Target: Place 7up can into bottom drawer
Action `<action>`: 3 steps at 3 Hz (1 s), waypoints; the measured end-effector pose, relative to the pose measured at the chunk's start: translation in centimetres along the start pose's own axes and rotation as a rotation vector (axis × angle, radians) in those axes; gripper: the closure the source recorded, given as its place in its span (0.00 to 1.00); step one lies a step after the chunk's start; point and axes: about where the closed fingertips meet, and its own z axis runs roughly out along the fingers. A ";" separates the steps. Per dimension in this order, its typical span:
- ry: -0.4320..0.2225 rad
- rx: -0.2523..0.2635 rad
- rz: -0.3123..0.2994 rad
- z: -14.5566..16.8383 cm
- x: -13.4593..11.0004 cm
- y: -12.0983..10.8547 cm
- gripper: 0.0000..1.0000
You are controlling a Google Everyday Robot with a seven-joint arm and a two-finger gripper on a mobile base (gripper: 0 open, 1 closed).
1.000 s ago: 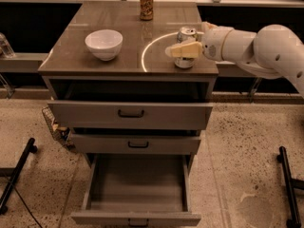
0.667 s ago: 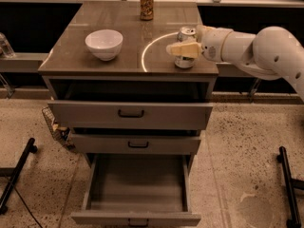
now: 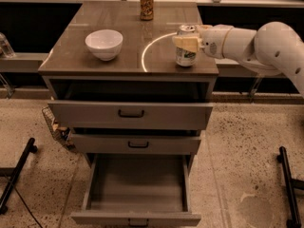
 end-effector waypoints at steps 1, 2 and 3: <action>0.007 -0.034 0.000 -0.7 -0.1 -0.9 0.87; -0.011 -0.127 -0.042 -3.2 -0.2 -0.1 1.00; -0.076 -0.175 -0.083 -6.9 -0.8 1.6 1.00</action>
Offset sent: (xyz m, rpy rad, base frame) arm -0.0595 -0.0479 0.0156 -0.0483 -0.0882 0.2690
